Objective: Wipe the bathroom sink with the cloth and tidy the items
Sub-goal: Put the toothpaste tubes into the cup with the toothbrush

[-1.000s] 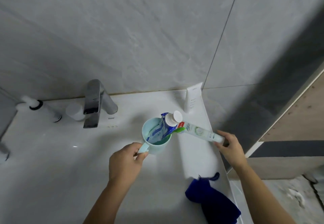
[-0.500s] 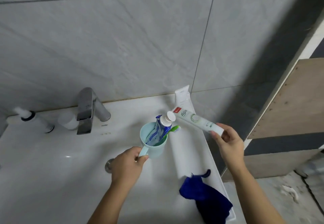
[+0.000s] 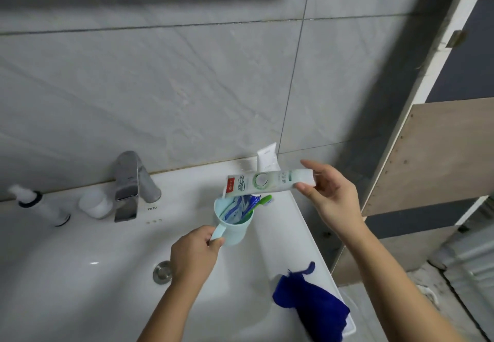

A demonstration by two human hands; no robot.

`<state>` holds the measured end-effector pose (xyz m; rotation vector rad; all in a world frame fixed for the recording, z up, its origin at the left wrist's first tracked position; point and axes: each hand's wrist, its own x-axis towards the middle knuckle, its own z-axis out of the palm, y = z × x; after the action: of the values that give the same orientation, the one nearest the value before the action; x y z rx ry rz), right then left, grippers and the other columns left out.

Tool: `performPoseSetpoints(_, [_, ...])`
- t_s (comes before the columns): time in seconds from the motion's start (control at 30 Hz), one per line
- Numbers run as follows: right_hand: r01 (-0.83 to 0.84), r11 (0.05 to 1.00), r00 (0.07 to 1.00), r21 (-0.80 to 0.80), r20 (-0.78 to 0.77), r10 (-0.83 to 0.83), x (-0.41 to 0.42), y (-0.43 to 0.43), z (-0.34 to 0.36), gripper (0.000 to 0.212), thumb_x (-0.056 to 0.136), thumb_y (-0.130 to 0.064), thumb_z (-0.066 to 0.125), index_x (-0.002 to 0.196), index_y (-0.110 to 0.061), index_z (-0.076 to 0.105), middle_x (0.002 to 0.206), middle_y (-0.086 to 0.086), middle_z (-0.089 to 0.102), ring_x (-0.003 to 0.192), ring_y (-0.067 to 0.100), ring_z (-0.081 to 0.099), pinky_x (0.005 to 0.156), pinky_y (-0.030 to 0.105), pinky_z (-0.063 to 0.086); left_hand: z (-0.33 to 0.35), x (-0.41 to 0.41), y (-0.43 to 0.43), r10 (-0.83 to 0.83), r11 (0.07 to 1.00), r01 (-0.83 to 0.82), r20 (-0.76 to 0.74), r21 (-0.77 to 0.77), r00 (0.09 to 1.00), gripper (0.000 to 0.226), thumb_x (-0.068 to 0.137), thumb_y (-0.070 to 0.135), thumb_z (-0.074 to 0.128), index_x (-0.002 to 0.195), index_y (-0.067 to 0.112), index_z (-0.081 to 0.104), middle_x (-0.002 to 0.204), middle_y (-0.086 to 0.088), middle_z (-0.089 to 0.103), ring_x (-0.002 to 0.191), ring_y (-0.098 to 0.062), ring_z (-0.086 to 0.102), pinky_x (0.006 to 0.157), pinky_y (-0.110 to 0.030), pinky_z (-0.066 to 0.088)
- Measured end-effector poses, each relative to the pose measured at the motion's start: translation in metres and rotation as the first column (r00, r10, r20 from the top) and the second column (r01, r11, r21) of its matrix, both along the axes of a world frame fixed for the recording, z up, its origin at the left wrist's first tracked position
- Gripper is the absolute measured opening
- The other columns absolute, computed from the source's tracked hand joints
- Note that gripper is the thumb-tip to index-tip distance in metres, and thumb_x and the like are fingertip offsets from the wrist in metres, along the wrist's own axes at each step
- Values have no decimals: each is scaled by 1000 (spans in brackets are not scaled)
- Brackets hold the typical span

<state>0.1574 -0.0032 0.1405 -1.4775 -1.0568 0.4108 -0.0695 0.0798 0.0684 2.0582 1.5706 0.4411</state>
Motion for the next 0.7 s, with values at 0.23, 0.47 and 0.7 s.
performPoseSetpoints(0.23, [-112, 991, 957, -67, 261, 126, -33, 31, 10, 35, 73, -10, 76, 97, -23, 56, 88, -11, 60, 70, 11, 50, 64, 17, 43, 4, -10, 6, 22, 1000, -22, 16, -3, 1000, 9, 84, 32, 62, 87, 25, 67, 75, 9, 65, 77, -16, 58, 69, -28, 44])
performPoseSetpoints(0.47, [-201, 971, 930, -127, 288, 230, -66, 63, 1, 26, 73, -7, 75, 94, -14, 63, 88, -22, 58, 72, -4, 52, 63, 5, 37, 12, -6, 10, 43, 999, -42, 44, -24, 998, 12, 85, 33, 58, 91, 27, 65, 86, 9, 68, 85, -15, 59, 69, -25, 42])
performPoseSetpoints(0.7, [-176, 974, 905, -142, 367, 217, -62, 81, -9, 25, 72, 1, 73, 94, -5, 64, 83, -16, 56, 74, -10, 51, 66, 3, 38, 7, 2, 19, 63, 998, -63, 69, -3, 996, 12, 84, 33, 60, 90, 24, 66, 83, 8, 68, 81, -15, 59, 68, -25, 40])
